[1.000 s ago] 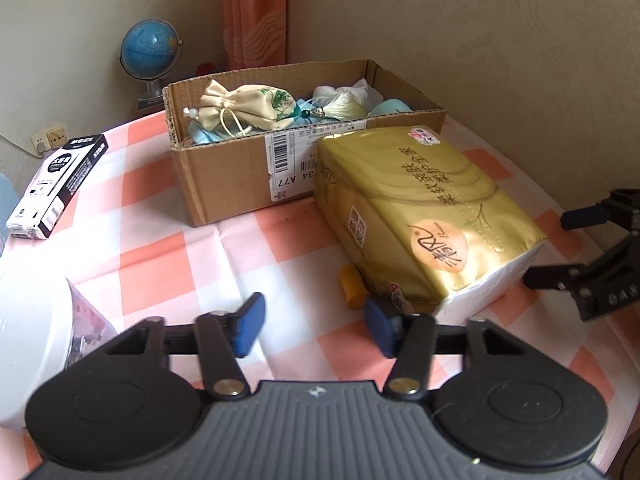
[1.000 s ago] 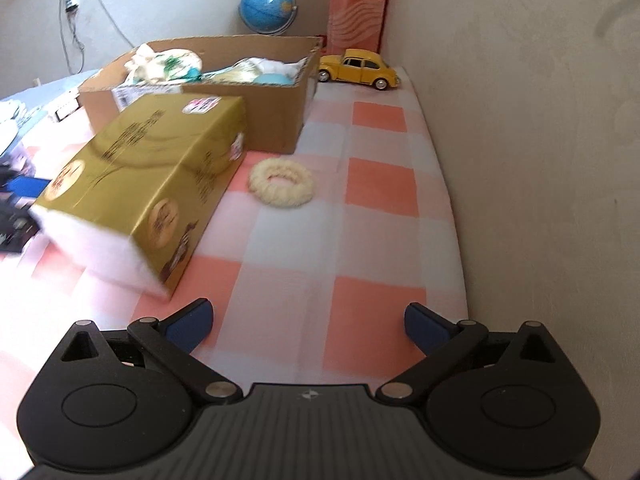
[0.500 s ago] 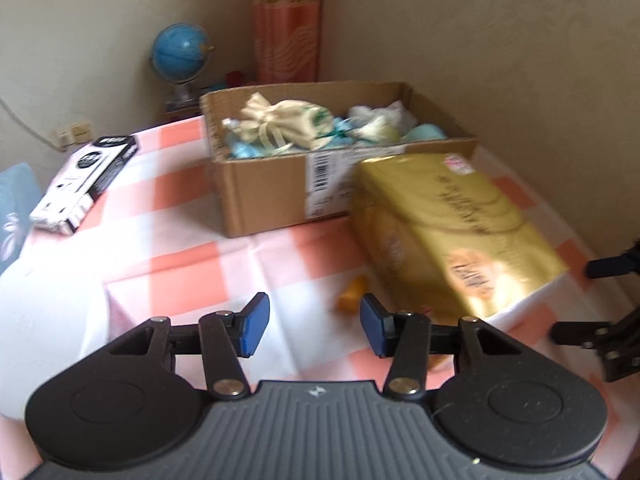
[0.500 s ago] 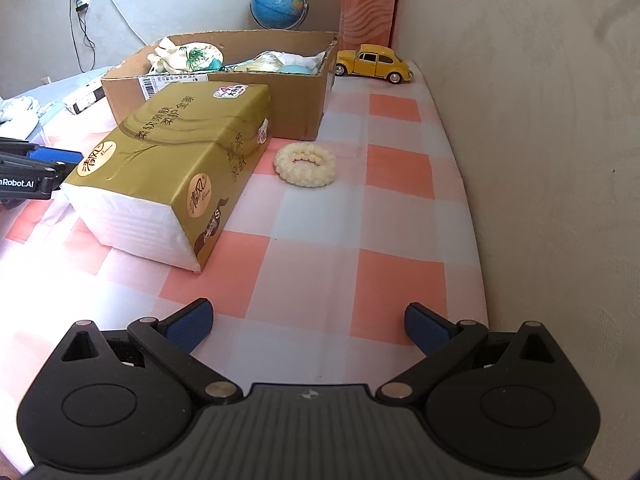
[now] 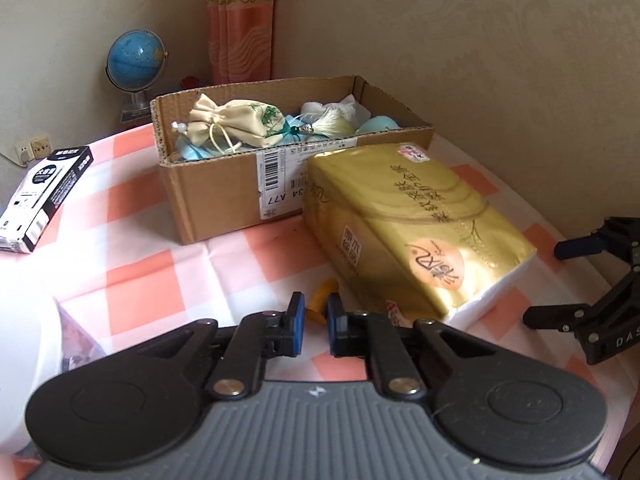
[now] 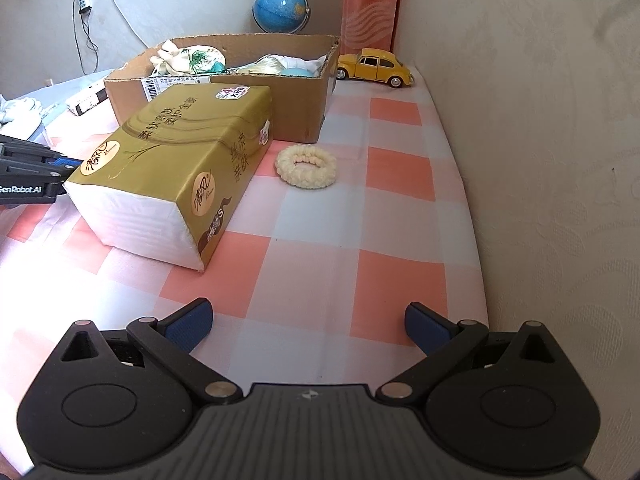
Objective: Organize soft objects
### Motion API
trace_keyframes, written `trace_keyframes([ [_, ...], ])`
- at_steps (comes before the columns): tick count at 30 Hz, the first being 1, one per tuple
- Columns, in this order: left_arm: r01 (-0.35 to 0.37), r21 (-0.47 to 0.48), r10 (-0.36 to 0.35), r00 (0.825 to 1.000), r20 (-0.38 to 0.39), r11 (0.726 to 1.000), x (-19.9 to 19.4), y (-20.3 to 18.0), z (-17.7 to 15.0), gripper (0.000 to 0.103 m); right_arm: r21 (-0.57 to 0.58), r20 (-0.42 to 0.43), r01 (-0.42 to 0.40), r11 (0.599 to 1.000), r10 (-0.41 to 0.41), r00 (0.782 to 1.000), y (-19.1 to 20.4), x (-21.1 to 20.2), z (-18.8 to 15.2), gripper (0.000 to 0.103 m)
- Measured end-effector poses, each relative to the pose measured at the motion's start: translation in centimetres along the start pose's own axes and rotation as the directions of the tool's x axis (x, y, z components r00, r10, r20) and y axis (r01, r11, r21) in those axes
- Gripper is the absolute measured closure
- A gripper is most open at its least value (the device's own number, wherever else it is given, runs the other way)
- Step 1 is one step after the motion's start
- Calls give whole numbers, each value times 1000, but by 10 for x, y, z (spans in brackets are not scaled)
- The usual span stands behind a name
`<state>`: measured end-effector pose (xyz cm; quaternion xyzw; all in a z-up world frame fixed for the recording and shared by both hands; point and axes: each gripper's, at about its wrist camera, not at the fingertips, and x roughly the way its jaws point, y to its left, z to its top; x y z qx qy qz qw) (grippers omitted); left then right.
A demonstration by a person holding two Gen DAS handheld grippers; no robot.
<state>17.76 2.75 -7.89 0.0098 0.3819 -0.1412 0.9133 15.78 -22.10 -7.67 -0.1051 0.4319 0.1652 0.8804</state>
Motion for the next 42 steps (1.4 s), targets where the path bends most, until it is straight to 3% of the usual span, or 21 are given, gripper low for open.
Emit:
trace_keyframes([
  [11, -47, 23, 48, 998, -34, 999, -12, 4, -7, 90, 6, 15, 2, 1000, -2, 1000, 1, -1, -2, 0],
  [21, -18, 57, 20, 999, -31, 998, 2, 2, -6, 84, 8, 29, 1, 1000, -1, 1000, 0, -1, -5, 0],
  [26, -12, 59, 13, 1000, -28, 998, 3, 1, -5, 90, 1, 30, 9, 1000, -9, 1000, 1, -1, -3, 0],
  [28, -11, 52, 12, 999, -29, 999, 3, 2, -4, 91, -9, 39, 31, 999, -30, 999, 1, 0, -1, 2],
  [32, -19, 44, 21, 999, -30, 999, 2, 4, -5, 91, -8, 61, 58, 998, -57, 996, -4, 1, 8, 20],
  [37, -24, 50, 26, 999, -35, 998, 3, 3, -4, 91, -12, 107, 71, 997, -70, 992, -11, 4, 25, 24],
  [42, -26, 44, 28, 999, -37, 999, 3, 3, -4, 91, 11, 142, 26, 1000, -27, 990, -19, 18, 44, 33],
])
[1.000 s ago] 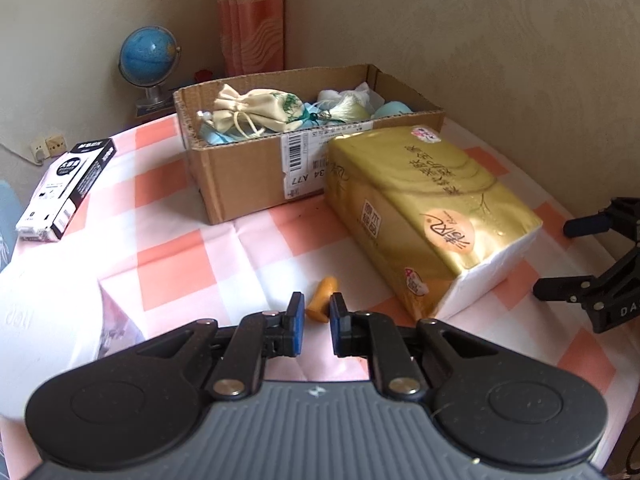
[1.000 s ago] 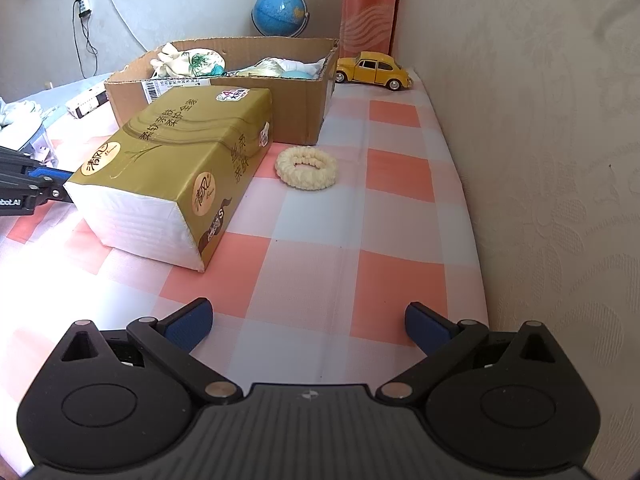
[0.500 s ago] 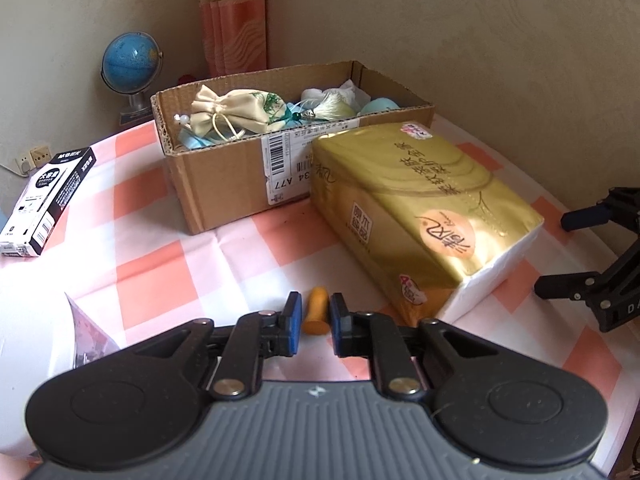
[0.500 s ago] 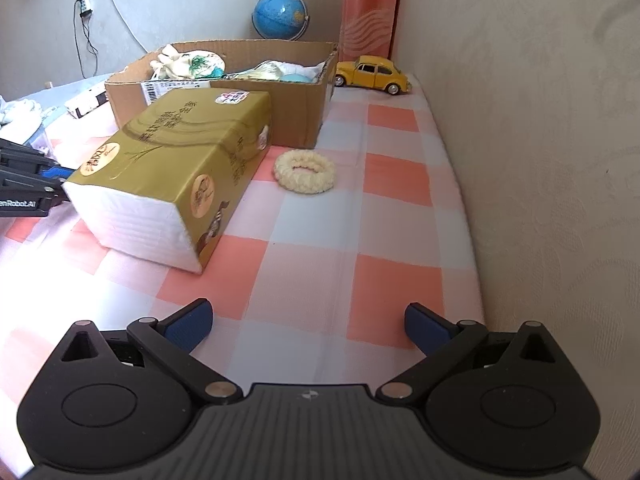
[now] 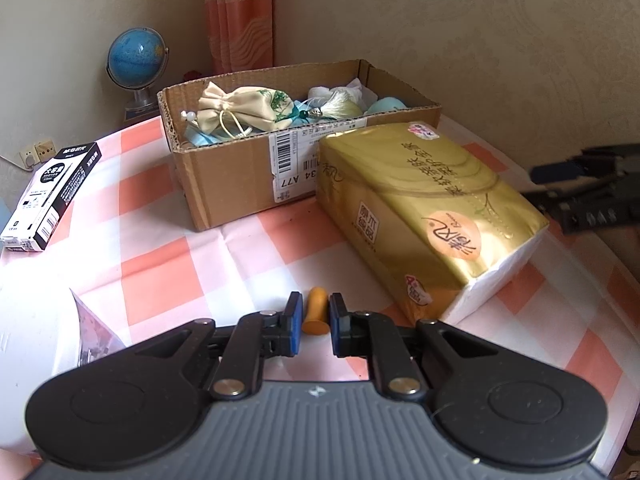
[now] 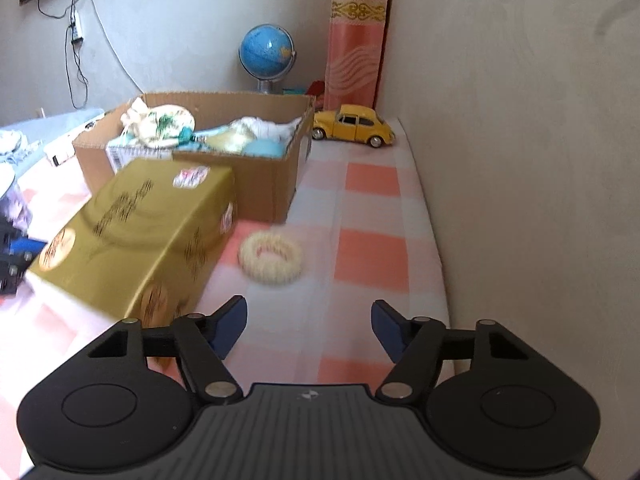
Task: Organize soft objects
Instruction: 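Close the right gripper on the beige ring scrunchie, then lift the scrunchie with the right gripper and release it into the box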
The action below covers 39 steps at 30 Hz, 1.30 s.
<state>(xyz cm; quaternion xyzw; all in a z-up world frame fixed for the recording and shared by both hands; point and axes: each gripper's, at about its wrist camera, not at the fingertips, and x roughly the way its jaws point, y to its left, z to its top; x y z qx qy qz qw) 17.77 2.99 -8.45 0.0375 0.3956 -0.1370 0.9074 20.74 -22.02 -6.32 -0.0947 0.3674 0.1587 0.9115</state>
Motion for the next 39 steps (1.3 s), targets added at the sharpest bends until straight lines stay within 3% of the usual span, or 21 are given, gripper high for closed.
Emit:
trace_keyframes([
  [10, 1, -7, -1, 1000, -8, 1000, 1, 0, 1, 91, -31, -10, -59, 998, 58, 998, 4, 38, 18, 40],
  [15, 4, -8, -4, 1000, -7, 1000, 1, 0, 1, 91, -48, -4, -82, 996, 82, 997, 8, 40, 18, 63],
  [19, 6, -8, -6, 1000, -6, 1000, 1, 0, 1, 91, -37, -2, -66, 997, 66, 998, 7, 39, 19, 68],
  [30, 7, -15, -7, 1000, -4, 1000, -1, 0, 3, 91, -2, 6, -26, 1000, 26, 1000, 1, 24, 18, 68],
  [39, 13, -7, -13, 1000, 23, 1000, -24, -1, 10, 91, 23, 28, -1, 1000, 0, 1000, 0, -5, 18, 68],
])
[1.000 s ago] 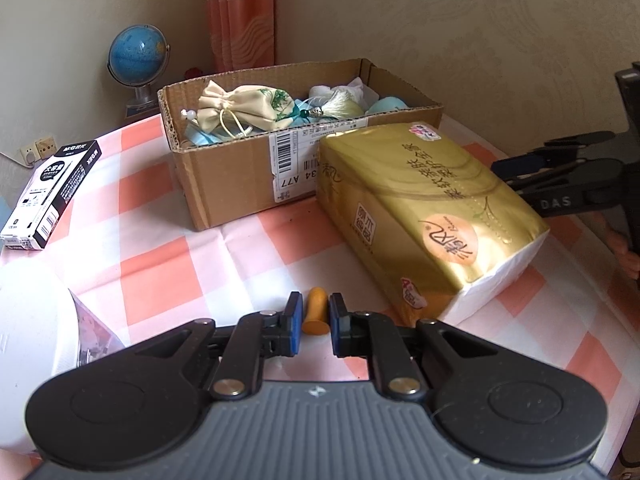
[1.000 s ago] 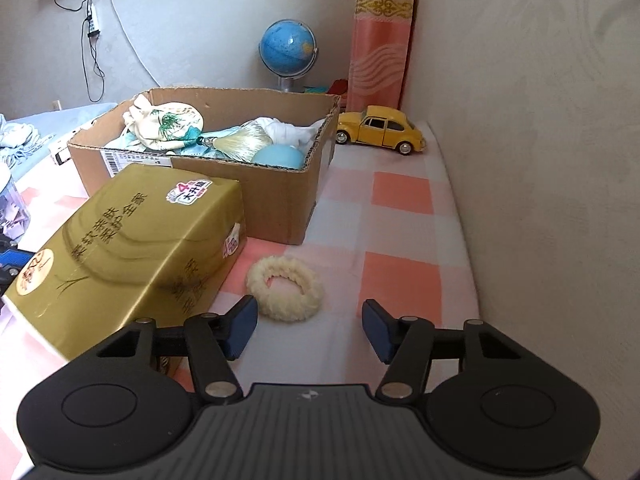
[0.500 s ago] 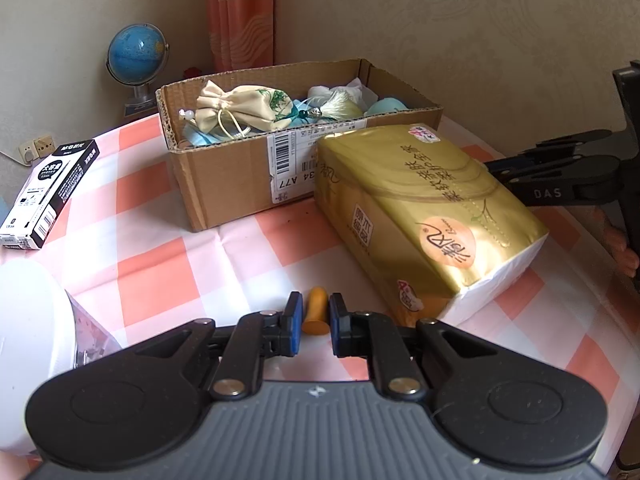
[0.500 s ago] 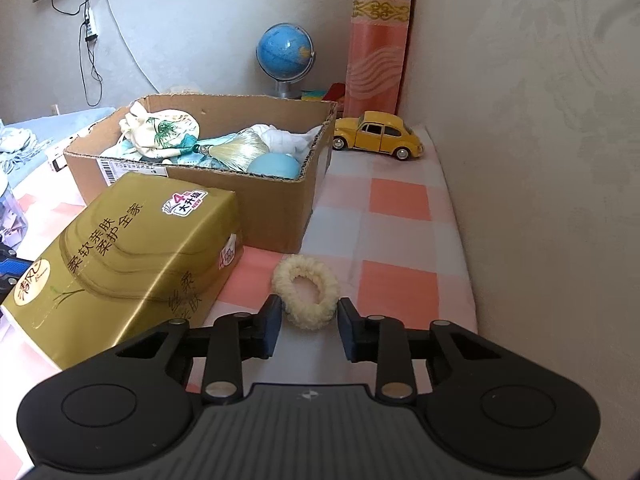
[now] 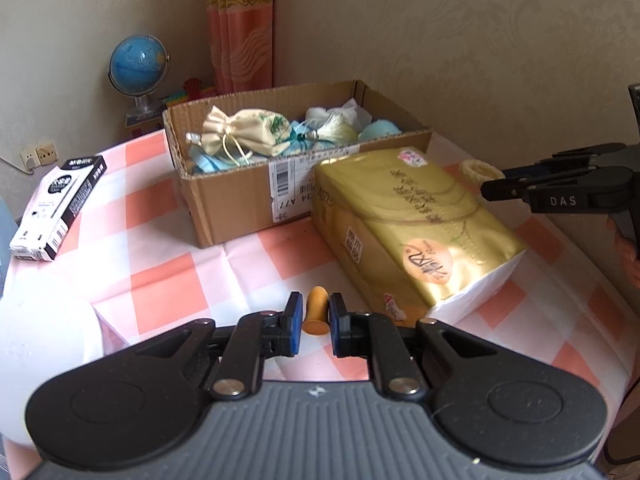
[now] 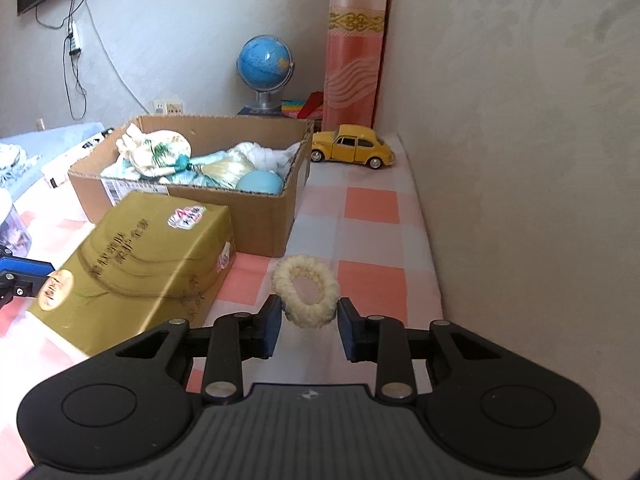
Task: Organize soft objects
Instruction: 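Lift the scrunchie with the right gripper and release it into the box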
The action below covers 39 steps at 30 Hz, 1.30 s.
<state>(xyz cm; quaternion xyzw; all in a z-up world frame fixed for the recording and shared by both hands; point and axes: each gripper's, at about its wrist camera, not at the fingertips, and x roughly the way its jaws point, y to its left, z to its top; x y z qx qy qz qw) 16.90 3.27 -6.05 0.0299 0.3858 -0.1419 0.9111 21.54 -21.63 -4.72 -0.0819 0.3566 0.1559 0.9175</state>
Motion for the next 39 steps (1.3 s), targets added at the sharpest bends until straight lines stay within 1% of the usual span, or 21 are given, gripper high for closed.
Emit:
trace_keyframes([
  [3, -1, 10, 1, 1000, 7, 1000, -12, -3, 2, 91, 5, 20, -3, 1000, 3, 1000, 1, -13, 3, 68],
  [7, 8, 20, -8, 1000, 26, 1000, -29, -7, 4, 91, -16, 63, -2, 1000, 3, 998, 7, -32, 14, 68],
  [11, 15, 31, -17, 999, 48, 999, -43, -11, 3, 91, -42, 106, -32, 999, 36, 994, 15, -43, 33, 68],
  [15, 25, 34, -27, 998, 64, 999, -48, -11, 0, 91, -74, 121, -79, 994, 88, 989, 26, -37, 58, 68],
  [20, 27, 30, -29, 997, 68, 999, -50, -9, -2, 91, -122, 117, -127, 984, 141, 983, 44, -16, 89, 68],
  [22, 28, 28, -29, 997, 66, 999, -49, -8, -2, 91, -134, 105, -141, 981, 155, 982, 50, -5, 96, 62],
  [23, 26, 28, -28, 998, 64, 999, -49, -7, -2, 91, -137, 101, -140, 981, 154, 983, 52, 0, 98, 52],
  [24, 23, 29, -25, 998, 62, 999, -49, -6, -2, 91, -142, 93, -140, 980, 154, 984, 55, 3, 98, 37],
  [25, 22, 30, -24, 998, 60, 999, -48, -6, -2, 91, -148, 90, -135, 980, 150, 985, 58, 5, 97, 30],
  [26, 23, 31, -25, 998, 60, 999, -48, -5, -2, 91, -153, 91, -127, 980, 142, 986, 60, 6, 95, 18],
  [27, 23, 32, -25, 998, 60, 999, -49, -5, -2, 91, -154, 91, -121, 981, 136, 986, 61, 7, 93, 12],
  [28, 21, 34, -23, 998, 61, 999, -49, -5, -2, 91, -150, 91, -122, 981, 137, 986, 62, 5, 90, 10],
  [30, 21, 36, -23, 998, 58, 999, -49, -5, -1, 91, -130, 90, -133, 983, 145, 985, 60, 0, 85, 1],
  [33, 19, 46, -22, 998, 55, 999, -51, -5, 3, 91, -102, 86, -128, 987, 137, 987, 58, -11, 78, 0],
  [39, 5, 69, -9, 998, 55, 998, -56, -9, 20, 91, -50, 65, -80, 996, 84, 994, 55, -38, 61, 0],
])
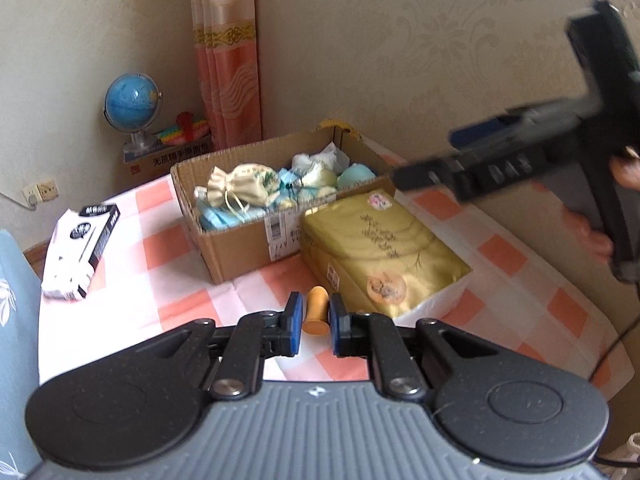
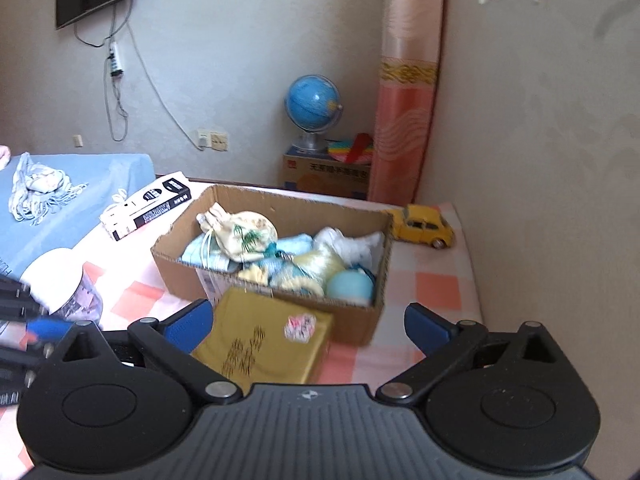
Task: Organize soft objects
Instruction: 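Lift the scrunchie with the right gripper and release it into the box, then carry the orange object over the box and release it with the left gripper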
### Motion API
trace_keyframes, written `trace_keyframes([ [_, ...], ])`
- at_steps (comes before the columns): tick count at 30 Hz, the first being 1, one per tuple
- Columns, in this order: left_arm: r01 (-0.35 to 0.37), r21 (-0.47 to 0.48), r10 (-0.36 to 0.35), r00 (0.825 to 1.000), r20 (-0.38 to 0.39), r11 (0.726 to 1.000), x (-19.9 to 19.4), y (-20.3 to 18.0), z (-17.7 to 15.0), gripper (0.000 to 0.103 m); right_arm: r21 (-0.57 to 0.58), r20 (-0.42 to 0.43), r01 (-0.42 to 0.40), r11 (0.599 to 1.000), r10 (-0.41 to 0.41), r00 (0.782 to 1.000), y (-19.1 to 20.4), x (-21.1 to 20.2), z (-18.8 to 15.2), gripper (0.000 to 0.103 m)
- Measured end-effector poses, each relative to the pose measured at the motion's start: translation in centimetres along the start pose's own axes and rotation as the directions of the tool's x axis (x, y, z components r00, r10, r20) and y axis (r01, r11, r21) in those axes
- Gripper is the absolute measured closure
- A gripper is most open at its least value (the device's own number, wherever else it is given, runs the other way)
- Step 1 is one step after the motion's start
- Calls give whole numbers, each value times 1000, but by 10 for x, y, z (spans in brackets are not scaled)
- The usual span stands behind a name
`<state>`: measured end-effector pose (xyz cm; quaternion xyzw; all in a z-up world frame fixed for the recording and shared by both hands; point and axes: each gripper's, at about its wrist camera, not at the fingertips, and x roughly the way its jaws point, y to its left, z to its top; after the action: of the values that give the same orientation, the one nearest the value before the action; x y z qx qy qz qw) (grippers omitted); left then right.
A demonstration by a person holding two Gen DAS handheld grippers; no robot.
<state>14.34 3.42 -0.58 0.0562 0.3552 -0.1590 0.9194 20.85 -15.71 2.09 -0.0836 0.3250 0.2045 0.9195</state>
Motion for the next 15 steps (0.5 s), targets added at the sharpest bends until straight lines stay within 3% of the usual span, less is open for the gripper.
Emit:
trace_keyframes([
  [6, -11, 26, 10, 1000, 16, 1000, 0, -2, 32, 91, 34, -5, 38, 999, -37, 999, 0, -30, -22, 0],
  [15, -14, 25, 13, 1000, 22, 1000, 42, 3, 92, 91, 80, -11, -3, 997, 4, 1000, -6, -51, -49, 0],
])
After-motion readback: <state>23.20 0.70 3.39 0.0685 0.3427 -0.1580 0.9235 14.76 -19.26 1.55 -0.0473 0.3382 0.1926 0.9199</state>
